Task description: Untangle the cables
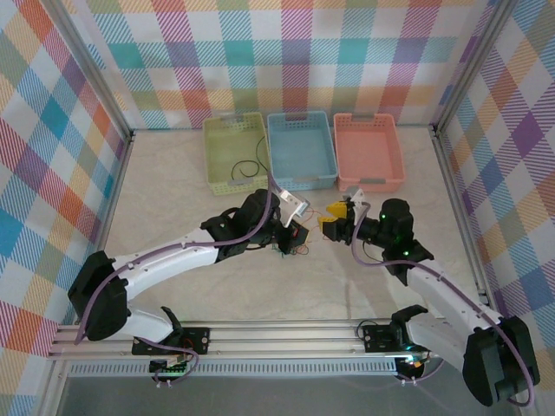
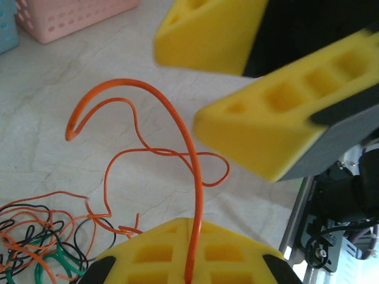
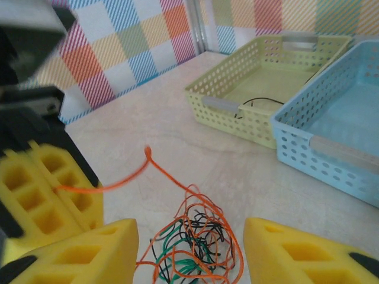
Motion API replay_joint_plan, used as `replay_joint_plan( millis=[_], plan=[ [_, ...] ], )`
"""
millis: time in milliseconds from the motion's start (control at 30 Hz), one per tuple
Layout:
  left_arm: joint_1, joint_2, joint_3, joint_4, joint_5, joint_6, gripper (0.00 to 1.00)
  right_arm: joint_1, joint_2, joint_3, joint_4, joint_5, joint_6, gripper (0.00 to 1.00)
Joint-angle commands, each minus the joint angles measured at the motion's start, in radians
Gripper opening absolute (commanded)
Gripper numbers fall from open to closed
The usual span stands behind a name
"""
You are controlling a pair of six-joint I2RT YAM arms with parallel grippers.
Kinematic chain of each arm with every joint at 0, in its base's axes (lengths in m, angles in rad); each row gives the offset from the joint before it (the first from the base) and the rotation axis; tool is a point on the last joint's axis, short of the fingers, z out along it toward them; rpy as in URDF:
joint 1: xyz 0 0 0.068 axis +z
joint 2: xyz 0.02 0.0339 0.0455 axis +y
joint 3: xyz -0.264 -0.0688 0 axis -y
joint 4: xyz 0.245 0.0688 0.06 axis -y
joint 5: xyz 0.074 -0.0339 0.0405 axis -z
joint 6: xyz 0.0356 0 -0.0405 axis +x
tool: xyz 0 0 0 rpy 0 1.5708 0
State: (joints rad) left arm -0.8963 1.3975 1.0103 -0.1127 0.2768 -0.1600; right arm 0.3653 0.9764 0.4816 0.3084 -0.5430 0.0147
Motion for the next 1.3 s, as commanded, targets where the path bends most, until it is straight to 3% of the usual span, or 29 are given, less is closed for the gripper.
replay_joint_plan(
  millis=[0, 133, 533, 833, 967, 1100, 1267],
  plan=[
    [-0.009, -0.027, -0.006, 0.013, 0.042, 0.018, 0.00, 0.011, 0.040, 0.046, -0.042, -0.045, -0.105, 0.52],
    [-0.009, -0.027, -0.008, 0.015, 0.049, 0.017, 0.00, 0.025, 0.089, 0.065, -0.031, -0.044, -0.144, 0.52],
    [-0.010, -0.035, -0.014, 0.023, 0.065, 0.020, 0.00, 0.064, 0.255, 0.185, -0.084, 0.186, -0.219, 0.52],
    [-0.010, -0.060, -0.021, 0.023, 0.051, 0.027, 0.00, 0.059, 0.347, 0.248, -0.112, 0.450, -0.203, 0.33],
    [-0.011, -0.085, -0.036, 0.033, 0.032, 0.025, 0.00, 0.015, 0.368, 0.268, -0.147, 0.548, -0.154, 0.29],
    [-0.010, -0.115, -0.054, 0.047, 0.026, 0.025, 0.00, -0.096, 0.389, 0.258, -0.146, 0.577, -0.037, 0.22],
    [-0.011, -0.156, -0.081, 0.074, 0.013, 0.021, 0.00, -0.210, 0.400, 0.232, -0.112, 0.583, 0.054, 0.24]
  ],
)
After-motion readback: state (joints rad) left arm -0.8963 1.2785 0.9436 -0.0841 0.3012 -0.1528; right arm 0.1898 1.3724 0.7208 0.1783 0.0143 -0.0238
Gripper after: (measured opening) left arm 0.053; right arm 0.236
